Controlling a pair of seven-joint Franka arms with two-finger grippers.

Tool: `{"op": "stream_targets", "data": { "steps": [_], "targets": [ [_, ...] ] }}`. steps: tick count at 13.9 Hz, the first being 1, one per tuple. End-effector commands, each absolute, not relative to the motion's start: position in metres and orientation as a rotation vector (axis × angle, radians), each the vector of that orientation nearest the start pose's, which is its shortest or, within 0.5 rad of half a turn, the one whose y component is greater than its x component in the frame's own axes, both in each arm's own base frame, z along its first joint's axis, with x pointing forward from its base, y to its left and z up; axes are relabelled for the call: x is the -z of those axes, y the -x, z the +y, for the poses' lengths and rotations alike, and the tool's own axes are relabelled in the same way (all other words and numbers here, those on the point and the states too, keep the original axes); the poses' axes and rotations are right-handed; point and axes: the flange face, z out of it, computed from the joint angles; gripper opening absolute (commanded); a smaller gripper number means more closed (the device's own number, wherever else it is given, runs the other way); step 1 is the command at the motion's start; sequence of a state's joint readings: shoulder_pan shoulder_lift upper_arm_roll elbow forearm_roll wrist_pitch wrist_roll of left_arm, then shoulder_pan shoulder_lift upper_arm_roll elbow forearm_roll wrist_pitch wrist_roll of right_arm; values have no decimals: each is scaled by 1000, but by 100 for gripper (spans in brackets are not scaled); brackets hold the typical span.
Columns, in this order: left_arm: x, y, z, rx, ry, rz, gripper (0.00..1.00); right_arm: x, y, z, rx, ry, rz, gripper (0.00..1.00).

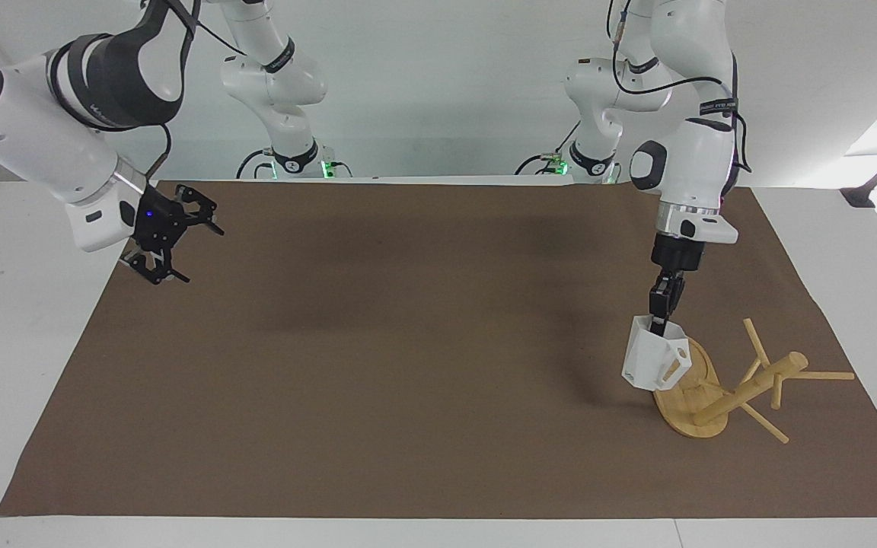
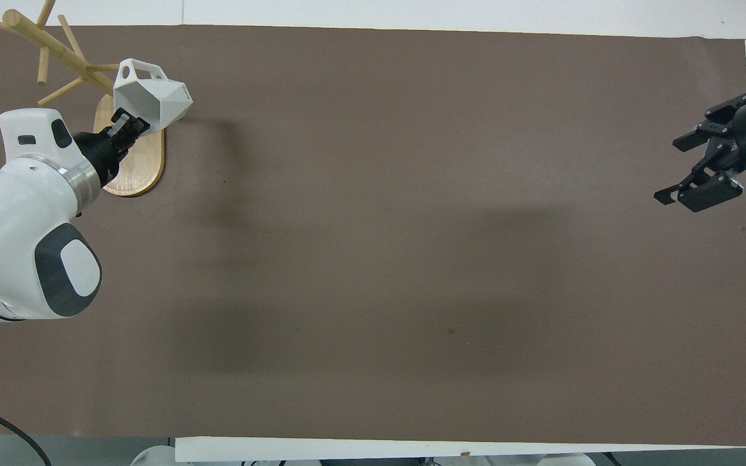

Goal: Hang cup on rack

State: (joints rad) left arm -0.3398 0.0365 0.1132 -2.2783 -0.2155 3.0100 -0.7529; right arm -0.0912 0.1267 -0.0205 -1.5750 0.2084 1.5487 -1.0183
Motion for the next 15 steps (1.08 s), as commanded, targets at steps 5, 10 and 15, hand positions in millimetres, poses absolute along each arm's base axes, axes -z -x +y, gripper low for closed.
{"op": "stream_targets", "data": {
  "steps": [5, 10, 15],
  "targets": [
    [-416, -578, -98, 1039, 3150, -1228, 0, -626, -544, -35, -286, 2955, -554, 100],
    [-411, -577, -89, 1024, 3135, -1256, 0, -643, -522, -18, -311, 3088, -219, 100],
    [-407, -576, -83, 981, 3129, -1277, 0, -632, -515, -26, -309, 3095, -133, 100]
  ]
}}
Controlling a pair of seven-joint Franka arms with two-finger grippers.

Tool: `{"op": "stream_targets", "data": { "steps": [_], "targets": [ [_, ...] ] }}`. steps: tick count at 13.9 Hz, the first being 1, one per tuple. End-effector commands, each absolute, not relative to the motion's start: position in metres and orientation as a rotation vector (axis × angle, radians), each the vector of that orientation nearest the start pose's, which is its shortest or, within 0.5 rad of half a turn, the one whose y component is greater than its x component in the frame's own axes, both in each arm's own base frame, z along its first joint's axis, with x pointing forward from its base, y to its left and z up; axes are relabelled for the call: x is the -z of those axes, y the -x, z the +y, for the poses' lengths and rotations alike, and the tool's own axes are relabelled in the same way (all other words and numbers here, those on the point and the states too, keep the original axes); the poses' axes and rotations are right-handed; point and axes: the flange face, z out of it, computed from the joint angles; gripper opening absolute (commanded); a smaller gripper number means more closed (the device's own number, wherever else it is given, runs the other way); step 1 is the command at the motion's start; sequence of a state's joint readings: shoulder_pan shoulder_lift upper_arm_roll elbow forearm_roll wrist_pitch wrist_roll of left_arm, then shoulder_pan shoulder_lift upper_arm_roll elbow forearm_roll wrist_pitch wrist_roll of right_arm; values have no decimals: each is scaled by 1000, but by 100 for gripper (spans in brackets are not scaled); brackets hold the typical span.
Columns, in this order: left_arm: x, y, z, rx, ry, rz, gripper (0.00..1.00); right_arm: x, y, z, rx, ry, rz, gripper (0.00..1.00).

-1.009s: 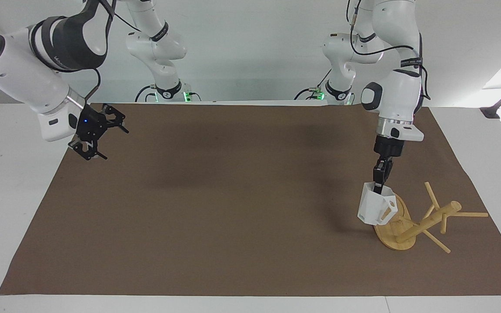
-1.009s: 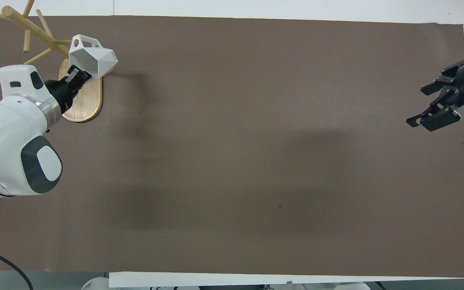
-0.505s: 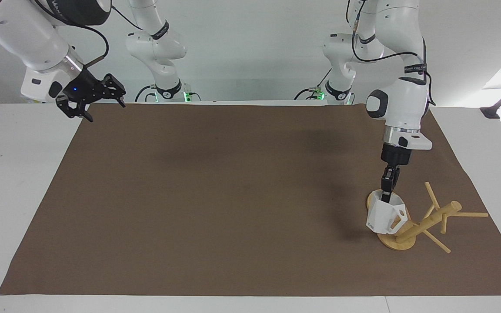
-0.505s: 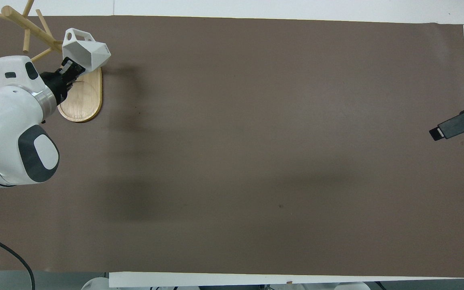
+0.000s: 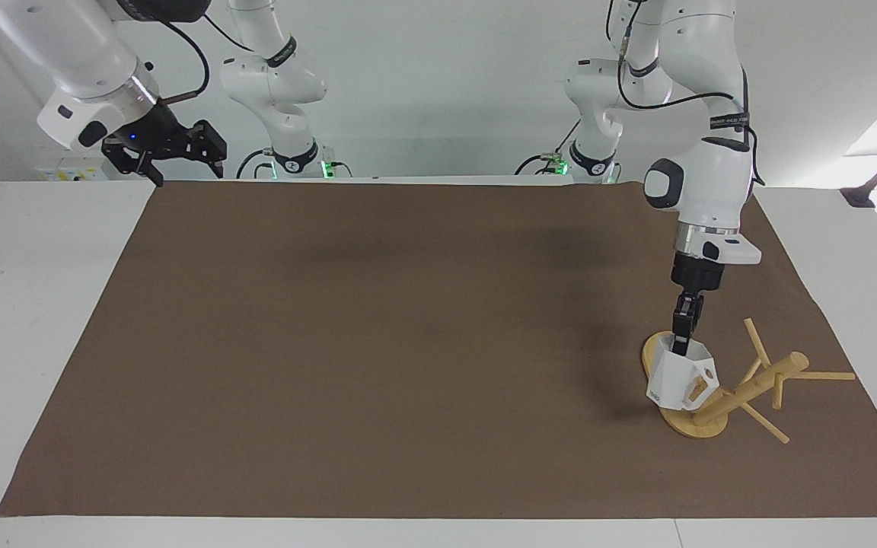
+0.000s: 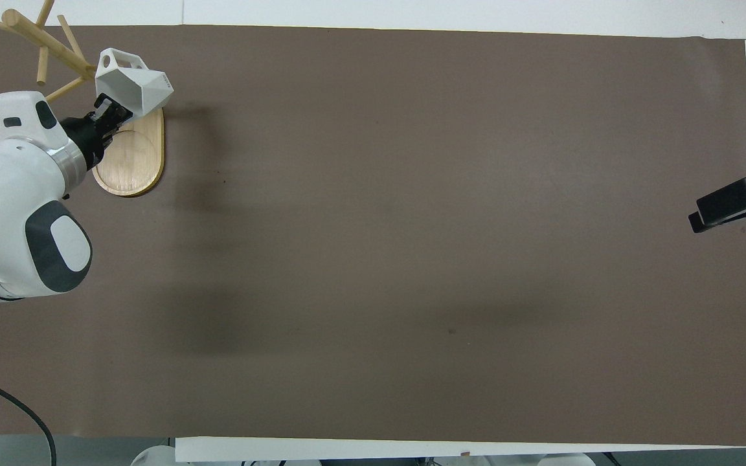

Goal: Hang cup on rack

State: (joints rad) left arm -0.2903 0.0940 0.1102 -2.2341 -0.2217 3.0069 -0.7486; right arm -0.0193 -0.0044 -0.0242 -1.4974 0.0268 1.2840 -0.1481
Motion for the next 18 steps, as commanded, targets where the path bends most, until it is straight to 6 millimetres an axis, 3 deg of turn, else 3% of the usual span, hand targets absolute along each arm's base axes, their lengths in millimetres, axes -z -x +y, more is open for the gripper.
{"op": "stream_targets", "data": {
  "steps": [1, 3, 9, 10, 13, 15, 16, 18],
  "targets": [
    [-407, -576, -83, 980, 3129, -1280, 0, -632, -515, -30, -305, 3095, -117, 100],
    [-407, -576, -80, 978, 3124, -1294, 1, -631, -514, -37, -309, 3096, -85, 100],
    [-405, -575, -76, 934, 3123, -1305, 20, -625, -516, -44, -329, 3097, -18, 100],
    [-406, -576, -76, 936, 3123, -1307, 35, -624, -517, -44, -333, 3094, -26, 100],
    [-417, -571, -73, 874, 3134, -1317, 63, -624, -517, -34, -331, 3093, -57, 100],
    [-437, -559, -72, 703, 3169, -1301, 94, -624, -517, -33, -330, 3092, -60, 100],
    [-442, -553, -70, 604, 3180, -1280, 100, -624, -517, -35, -330, 3092, -55, 100],
    [-466, -543, -53, 448, 3202, -1153, 100, -624, -517, -37, -330, 3091, -48, 100]
  ]
}}
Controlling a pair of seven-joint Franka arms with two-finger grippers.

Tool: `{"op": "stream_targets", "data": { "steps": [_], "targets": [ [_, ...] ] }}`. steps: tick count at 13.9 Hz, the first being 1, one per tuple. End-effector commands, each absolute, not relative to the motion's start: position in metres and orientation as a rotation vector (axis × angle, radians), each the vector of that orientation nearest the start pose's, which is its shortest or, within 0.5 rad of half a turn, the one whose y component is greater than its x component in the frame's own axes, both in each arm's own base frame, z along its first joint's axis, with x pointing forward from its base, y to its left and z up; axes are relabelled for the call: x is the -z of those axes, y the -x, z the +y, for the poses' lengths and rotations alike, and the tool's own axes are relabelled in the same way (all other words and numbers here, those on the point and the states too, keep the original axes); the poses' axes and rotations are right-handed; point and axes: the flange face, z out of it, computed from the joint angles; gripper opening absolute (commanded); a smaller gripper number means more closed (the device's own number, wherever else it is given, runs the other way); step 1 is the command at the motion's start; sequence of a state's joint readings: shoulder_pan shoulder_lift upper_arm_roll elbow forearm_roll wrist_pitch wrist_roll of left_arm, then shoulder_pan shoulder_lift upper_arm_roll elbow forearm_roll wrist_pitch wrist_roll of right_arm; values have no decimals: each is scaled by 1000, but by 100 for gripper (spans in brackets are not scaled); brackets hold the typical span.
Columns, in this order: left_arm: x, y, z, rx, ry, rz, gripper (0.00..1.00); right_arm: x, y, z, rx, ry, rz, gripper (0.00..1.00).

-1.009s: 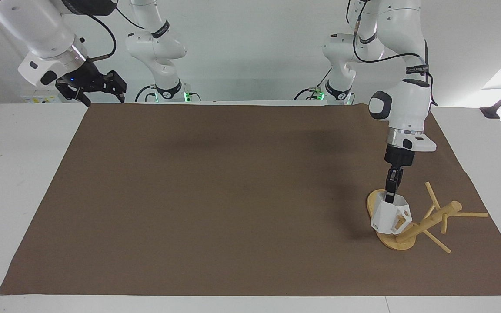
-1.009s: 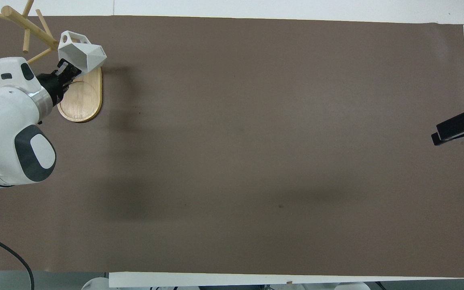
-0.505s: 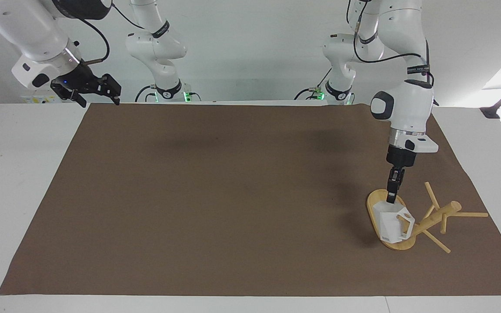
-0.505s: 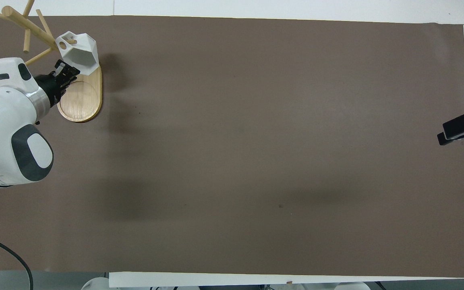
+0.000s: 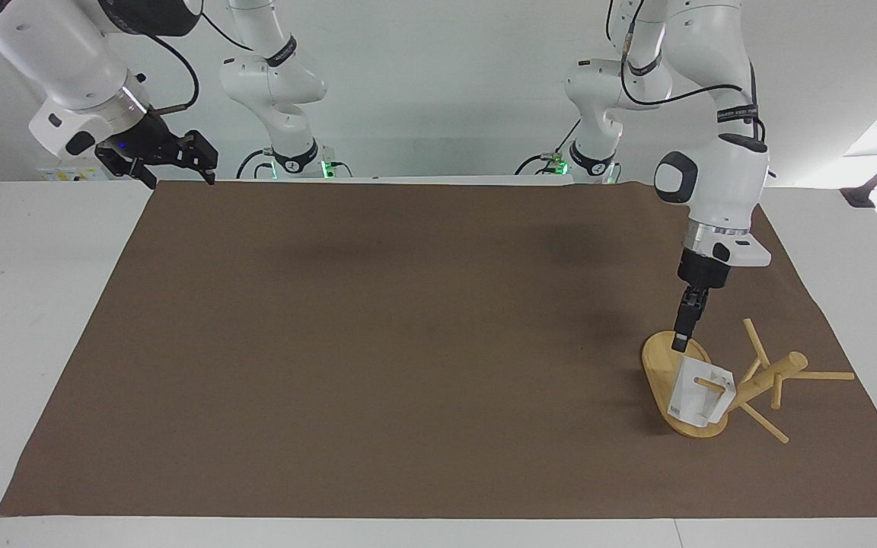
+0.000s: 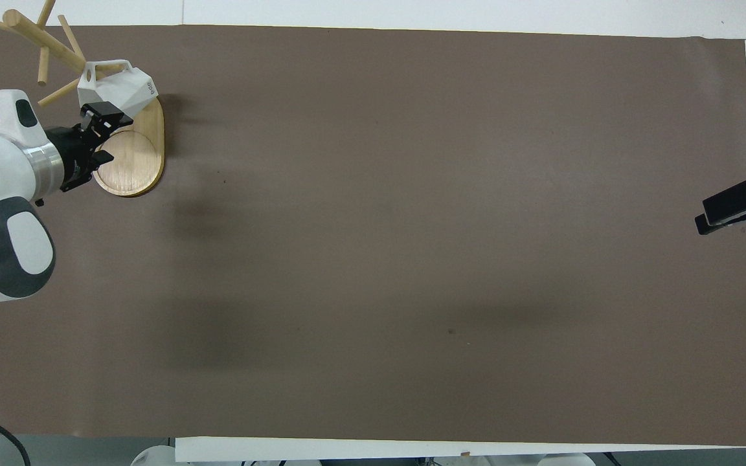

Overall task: Hang cup on rack
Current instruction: 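Open the left gripper and pull it back from the cup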

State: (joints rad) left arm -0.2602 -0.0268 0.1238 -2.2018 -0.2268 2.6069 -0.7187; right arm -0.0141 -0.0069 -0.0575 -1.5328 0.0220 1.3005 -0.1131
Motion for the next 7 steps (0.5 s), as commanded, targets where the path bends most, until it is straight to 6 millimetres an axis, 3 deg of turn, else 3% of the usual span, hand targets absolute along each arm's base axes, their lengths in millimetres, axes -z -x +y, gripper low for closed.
{"op": "stream_targets", "data": {
  "steps": [1, 4, 7],
  "targets": [
    [-481, -541, -48, 345, 3200, -1037, 100, -624, -517, -37, -333, 3091, -48, 100],
    [-529, -535, -30, 106, 3130, -791, 100, -624, -517, -36, -330, 3091, -50, 100],
    [-566, -528, -10, 20, 3121, -450, 100, -624, -517, -36, -333, 3091, -50, 100]
  ]
}}
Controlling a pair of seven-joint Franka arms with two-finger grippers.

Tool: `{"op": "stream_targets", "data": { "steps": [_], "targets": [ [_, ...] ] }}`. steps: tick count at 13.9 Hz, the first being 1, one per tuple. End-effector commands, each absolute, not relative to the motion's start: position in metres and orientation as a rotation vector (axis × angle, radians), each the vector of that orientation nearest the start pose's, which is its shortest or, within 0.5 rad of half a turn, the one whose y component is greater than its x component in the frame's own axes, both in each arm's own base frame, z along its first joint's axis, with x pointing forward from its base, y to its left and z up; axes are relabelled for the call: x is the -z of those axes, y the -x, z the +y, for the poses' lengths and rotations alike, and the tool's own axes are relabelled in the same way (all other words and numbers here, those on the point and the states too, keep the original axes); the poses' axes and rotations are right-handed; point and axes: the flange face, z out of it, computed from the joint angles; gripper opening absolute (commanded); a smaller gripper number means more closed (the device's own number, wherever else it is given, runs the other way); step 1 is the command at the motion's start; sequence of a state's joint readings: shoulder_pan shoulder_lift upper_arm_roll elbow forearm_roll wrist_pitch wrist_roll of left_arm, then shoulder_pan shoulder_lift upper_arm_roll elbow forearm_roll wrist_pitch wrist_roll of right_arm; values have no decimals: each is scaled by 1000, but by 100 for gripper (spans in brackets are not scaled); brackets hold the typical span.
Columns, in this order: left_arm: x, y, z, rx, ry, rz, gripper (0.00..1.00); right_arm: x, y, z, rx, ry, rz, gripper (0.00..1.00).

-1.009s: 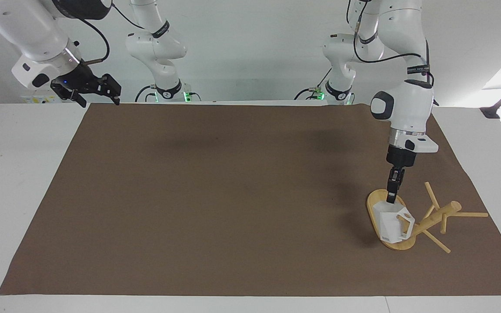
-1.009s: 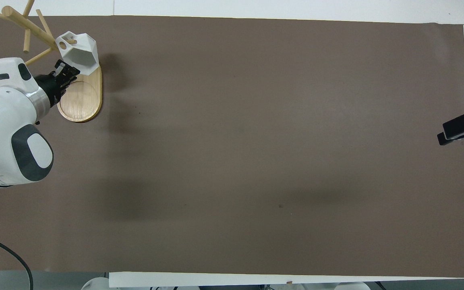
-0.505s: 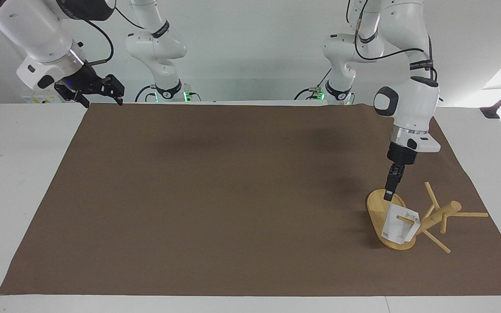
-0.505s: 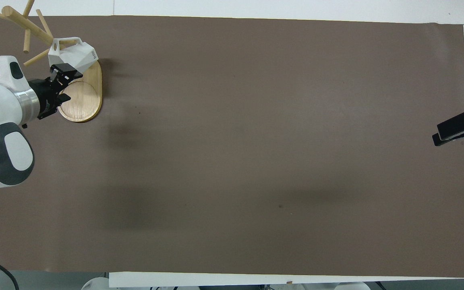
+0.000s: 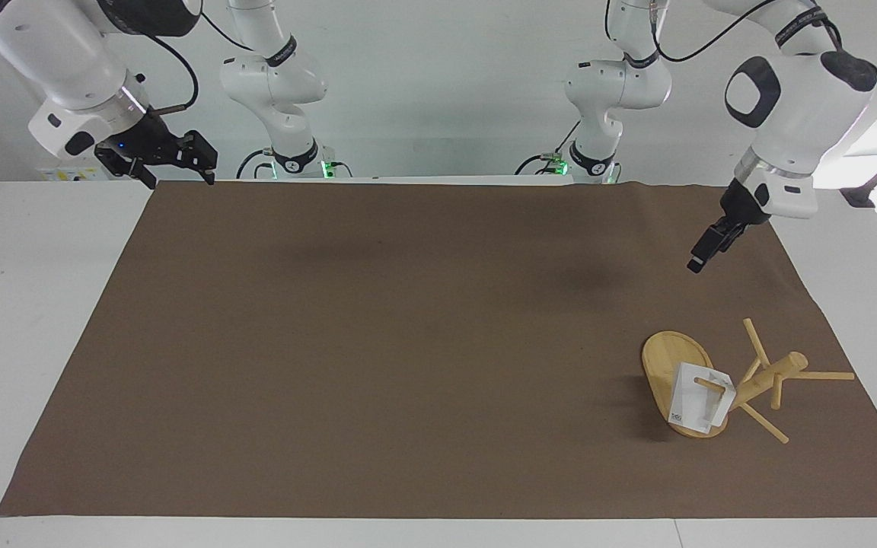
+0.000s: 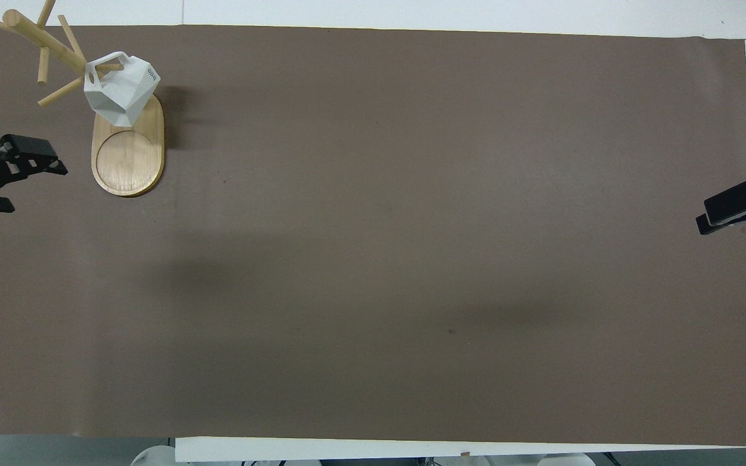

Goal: Hang cup on rack

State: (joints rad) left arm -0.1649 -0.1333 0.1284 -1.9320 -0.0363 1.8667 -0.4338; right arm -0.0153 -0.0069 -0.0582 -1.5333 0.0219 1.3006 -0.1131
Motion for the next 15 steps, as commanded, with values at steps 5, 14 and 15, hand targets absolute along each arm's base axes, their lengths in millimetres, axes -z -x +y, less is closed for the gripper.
{"op": "stream_targets", "data": {
  "steps": [5, 14, 15],
  "targets": [
    [-601, -532, -3, -155, 3067, -20, 100, -624, -517, -36, -333, 3091, -50, 100],
    [-600, -545, -13, -152, 3139, 152, 100, -624, -517, -36, -333, 3091, -50, 100],
    [-601, -546, -13, -142, 3133, 161, 100, -624, -517, -36, -333, 3091, -50, 100]
  ]
}}
